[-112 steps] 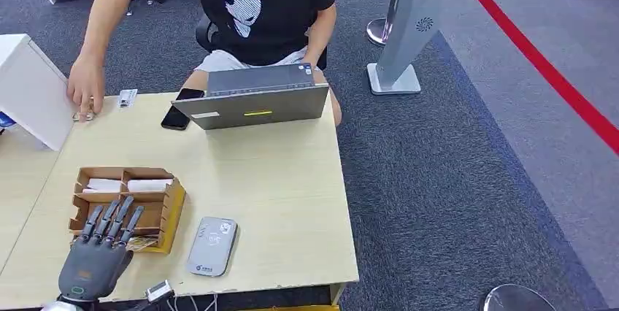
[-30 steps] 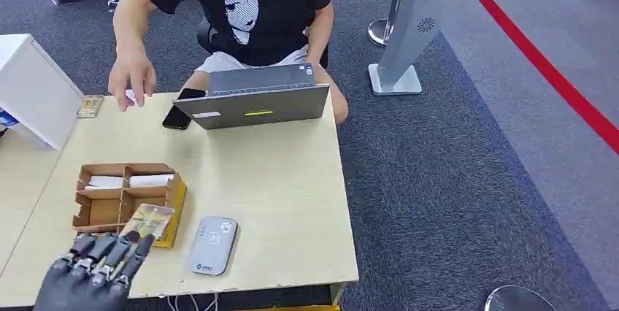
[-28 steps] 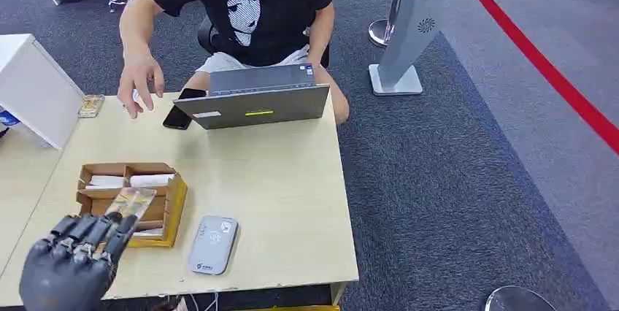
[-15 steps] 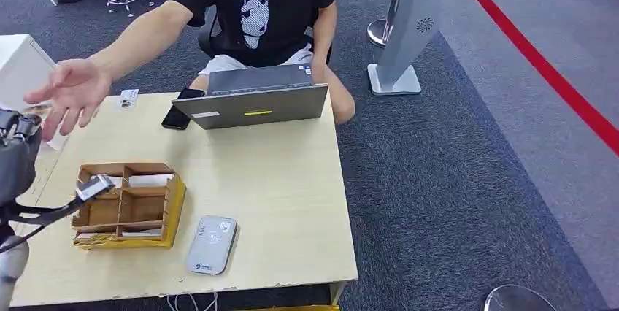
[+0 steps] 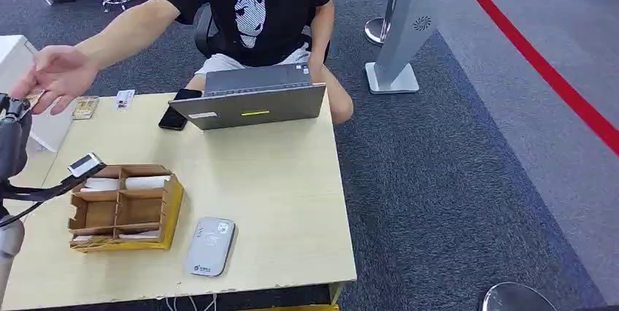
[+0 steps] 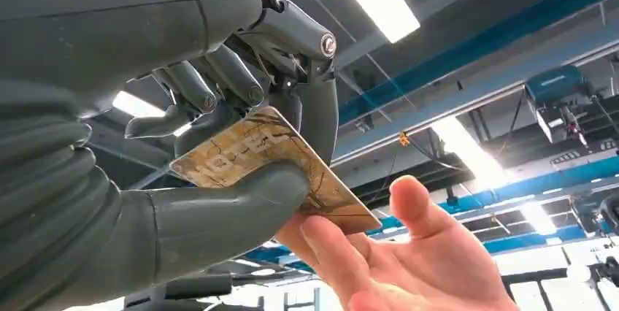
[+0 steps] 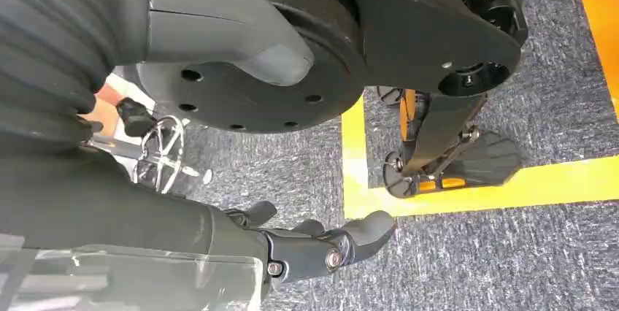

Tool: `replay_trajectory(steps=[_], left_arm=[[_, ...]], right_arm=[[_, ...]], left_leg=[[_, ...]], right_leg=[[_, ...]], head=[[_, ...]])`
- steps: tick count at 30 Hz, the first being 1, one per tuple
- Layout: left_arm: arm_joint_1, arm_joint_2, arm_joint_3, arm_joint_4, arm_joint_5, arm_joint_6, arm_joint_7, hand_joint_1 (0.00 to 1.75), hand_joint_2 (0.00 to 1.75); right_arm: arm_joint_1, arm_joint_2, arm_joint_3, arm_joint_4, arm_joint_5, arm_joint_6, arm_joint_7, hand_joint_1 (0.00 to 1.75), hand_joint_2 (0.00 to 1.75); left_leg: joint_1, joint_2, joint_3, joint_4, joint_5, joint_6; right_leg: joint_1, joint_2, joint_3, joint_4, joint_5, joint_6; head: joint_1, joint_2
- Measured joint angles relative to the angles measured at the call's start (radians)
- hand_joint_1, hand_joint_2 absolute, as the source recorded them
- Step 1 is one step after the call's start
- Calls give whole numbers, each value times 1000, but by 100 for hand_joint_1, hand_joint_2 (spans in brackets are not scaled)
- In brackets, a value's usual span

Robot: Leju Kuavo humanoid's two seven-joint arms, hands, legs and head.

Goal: Pass the card to the sensor for recognition and then transmit it.

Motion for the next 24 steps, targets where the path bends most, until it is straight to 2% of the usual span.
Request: replay_trajectory(steps=[7, 8, 9, 24], left_arm=[[0, 0, 0, 6, 1, 3, 3, 175, 175], [0, 0, 0, 8, 1, 3, 3, 30, 175], [0, 0, 0, 9, 1, 3, 3, 0, 175], [35, -15, 10, -1, -24, 26, -15, 0, 175]], right_arm=[[0, 0, 0, 0, 3, 3, 0, 0, 175], [0, 0, 0, 0, 4, 3, 0, 0, 175], [0, 0, 0, 0, 5, 3, 0, 0, 175], [0, 0, 0, 0, 16, 4, 2, 0, 175]], left_leg=[[0, 1, 0, 0, -2, -1], [0, 2, 0, 0, -3, -1], [0, 2, 0, 0, -3, -1], [0, 1, 0, 0, -2, -1]], right_leg=[[0, 2, -1, 0, -1, 0], [0, 2, -1, 0, -1, 0], [0, 2, -1, 0, -1, 0], [0, 1, 0, 0, -1, 0]], head=[[0, 0], [0, 0], [0, 0], [0, 0]])
